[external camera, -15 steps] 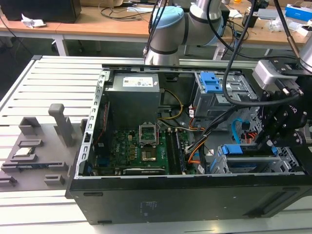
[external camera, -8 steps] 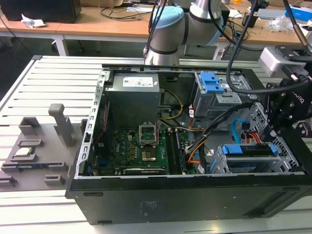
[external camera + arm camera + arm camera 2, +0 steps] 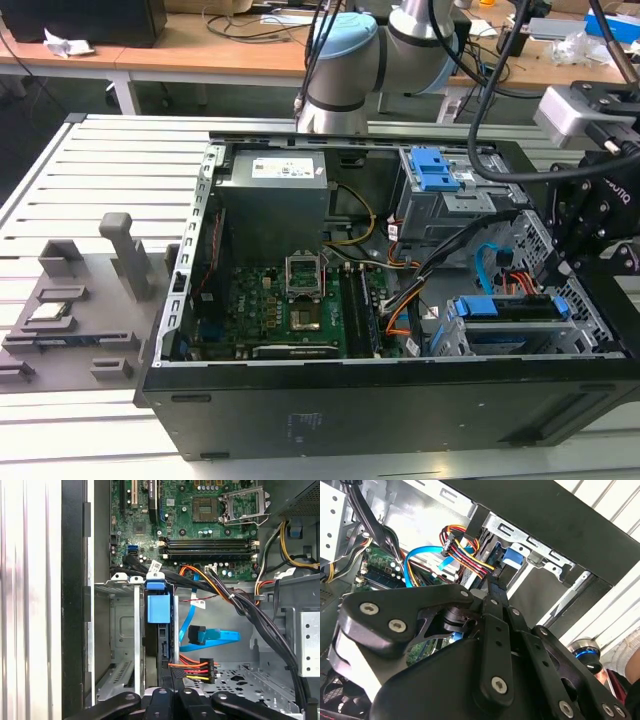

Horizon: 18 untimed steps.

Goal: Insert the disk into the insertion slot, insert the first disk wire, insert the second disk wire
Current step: 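Insert the second disk wire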

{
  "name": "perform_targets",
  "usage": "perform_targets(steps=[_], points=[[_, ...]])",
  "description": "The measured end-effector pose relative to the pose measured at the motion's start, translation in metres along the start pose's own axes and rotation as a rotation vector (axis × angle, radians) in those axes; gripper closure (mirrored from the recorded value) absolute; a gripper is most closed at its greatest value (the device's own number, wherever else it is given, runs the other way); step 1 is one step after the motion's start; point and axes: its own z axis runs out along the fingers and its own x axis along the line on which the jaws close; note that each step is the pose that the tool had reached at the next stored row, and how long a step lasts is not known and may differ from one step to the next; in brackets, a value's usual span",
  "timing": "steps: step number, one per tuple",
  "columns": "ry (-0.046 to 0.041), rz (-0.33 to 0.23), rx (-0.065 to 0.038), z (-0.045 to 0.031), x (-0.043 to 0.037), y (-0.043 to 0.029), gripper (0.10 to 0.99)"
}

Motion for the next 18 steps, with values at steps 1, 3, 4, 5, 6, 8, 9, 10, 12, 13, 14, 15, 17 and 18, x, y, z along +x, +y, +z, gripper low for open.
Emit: perform_targets(steps=[1, 3, 4, 5, 6, 8, 9, 10, 12, 13, 14, 15, 17, 18], points=[[0.0, 0.0, 0.0, 0.0, 0.0, 0.0, 0.98], [-0.0001, 0.0, 0.0, 0.0, 0.0, 0.0, 0.98], [-0.0001, 0.0, 0.0, 0.0, 0.0, 0.0, 0.973], [-0.0001, 0.0, 0.0, 0.0, 0.0, 0.0, 0.914], [-0.0001, 0.0, 0.0, 0.0, 0.0, 0.0, 0.851], [-0.0001, 0.0, 0.0, -0.0001, 0.0, 0.0, 0.784], [0.0001, 0.0, 0.0, -0.0043, 0.0, 0.0002, 0.784], [0.0, 0.0, 0.0, -0.0077, -0.0004, 0.0004, 0.784], [-0.0002, 0.0, 0.0, -0.0108, -0.0025, 0.0013, 0.784], [-0.0001, 0.0, 0.0, -0.0108, -0.0032, 0.0034, 0.784], [-0.0001, 0.0, 0.0, -0.0108, -0.0036, 0.0046, 0.784], [-0.0002, 0.0, 0.0, -0.0106, -0.0049, 0.008, 0.784], [-0.0001, 0.0, 0.0, -0.0104, -0.0102, 0.0147, 0.784], [0.0, 0.0, 0.0, -0.0104, -0.0137, 0.016, 0.784]])
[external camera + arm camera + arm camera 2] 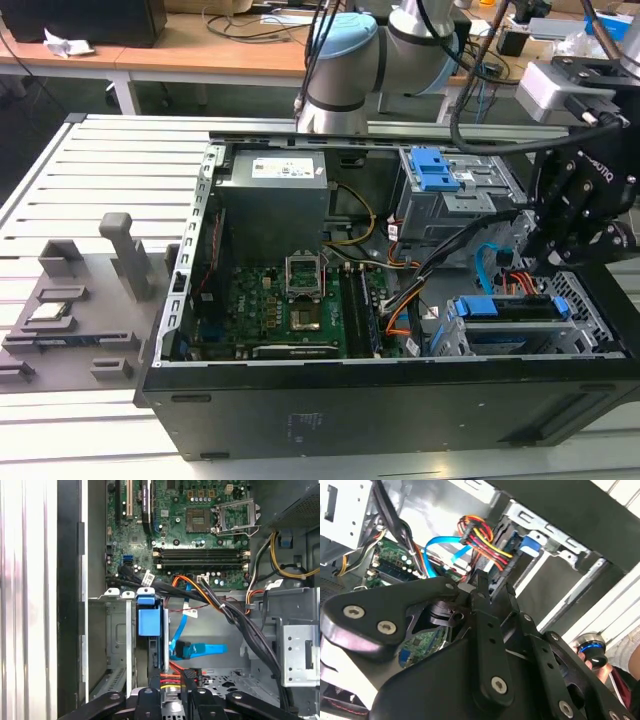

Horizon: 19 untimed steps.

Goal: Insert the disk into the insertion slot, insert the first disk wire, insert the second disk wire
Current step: 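Insert the second disk wire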

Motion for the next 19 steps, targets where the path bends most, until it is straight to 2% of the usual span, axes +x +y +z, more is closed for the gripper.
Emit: perform_targets(steps=[1, 3, 5, 9, 11, 15, 16, 18, 19], points=[[-0.0002, 0.0, 0.0, 0.0001, -0.0066, 0.0007, 0.784], [-0.0001, 0.0, 0.0, 0.0001, -0.0119, 0.0042, 0.784], [0.0006, 0.0, 0.0, 0.0005, -0.0118, 0.0144, 0.784], [0.0055, 0.0, 0.0, 0.0017, -0.0101, 0.0285, 0.784], [0.0105, 0.0, 0.001, 0.002, -0.01, 0.0303, 0.784], [0.0139, 0.001, 0.001, 0.002, -0.01, 0.0304, 0.784], [0.0147, 0.001, 0.001, 0.002, -0.01, 0.0303, 0.8], [0.0164, 0.001, 0.001, 0.002, -0.01, 0.0304, 0.922], [0.017, 0.001, 0.001, 0.002, -0.01, 0.0303, 0.925]])
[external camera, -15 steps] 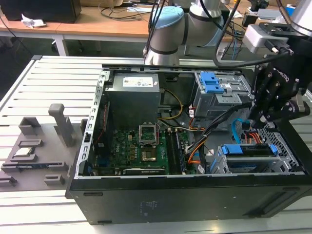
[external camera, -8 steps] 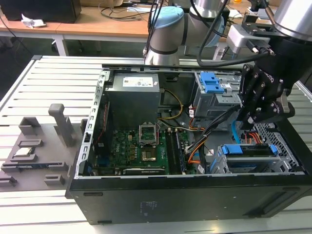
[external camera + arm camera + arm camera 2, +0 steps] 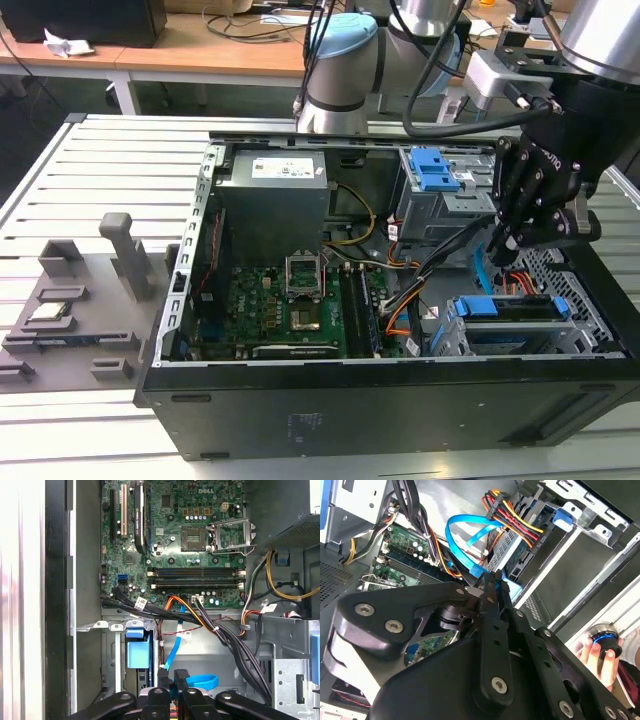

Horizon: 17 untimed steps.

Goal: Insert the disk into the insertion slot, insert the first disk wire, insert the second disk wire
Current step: 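Insert the second disk wire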

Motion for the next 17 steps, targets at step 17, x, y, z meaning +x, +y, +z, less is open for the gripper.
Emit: perform_targets(steps=[17], points=[[0.0043, 0.0, 0.0, 0.006, 0.0234, -0.0033, 0.925]])
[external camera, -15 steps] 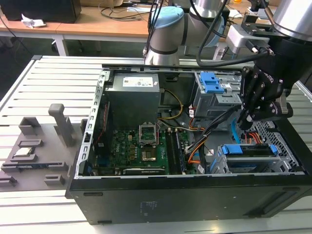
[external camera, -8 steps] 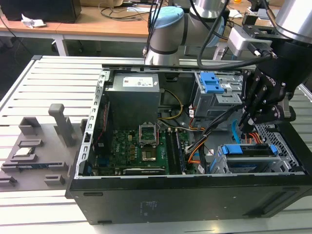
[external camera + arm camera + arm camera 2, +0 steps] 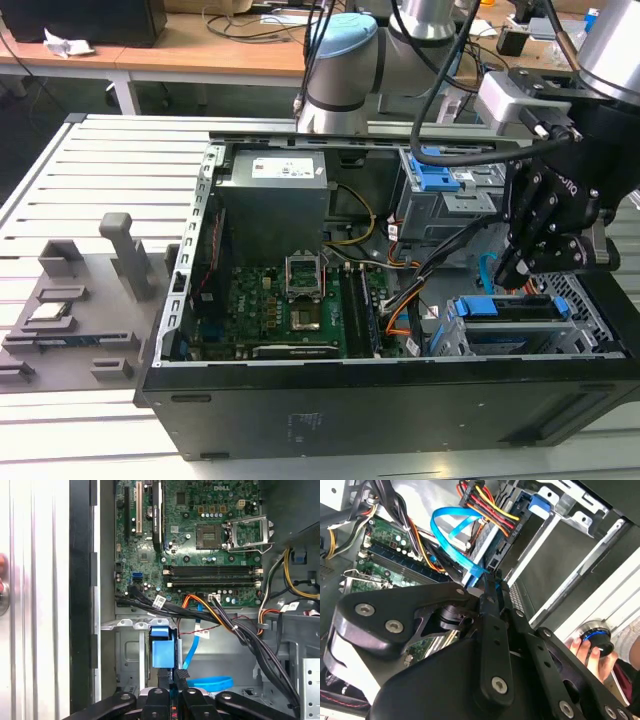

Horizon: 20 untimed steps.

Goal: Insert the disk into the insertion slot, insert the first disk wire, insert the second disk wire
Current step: 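Insert the second disk wire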

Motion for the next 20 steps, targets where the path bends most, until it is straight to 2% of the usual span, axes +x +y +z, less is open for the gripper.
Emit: perform_targets(steps=[7, 16, 20], points=[[0.0, 0.0, 0.0, 0.0099, -0.0005, -0.0049, 0.925], [0.0006, 0.0, 0.0, 0.0175, -0.001, -0.0096, 0.925], [0.0006, 0.0, 0.0, 0.0202, -0.0012, -0.0148, 0.925]])
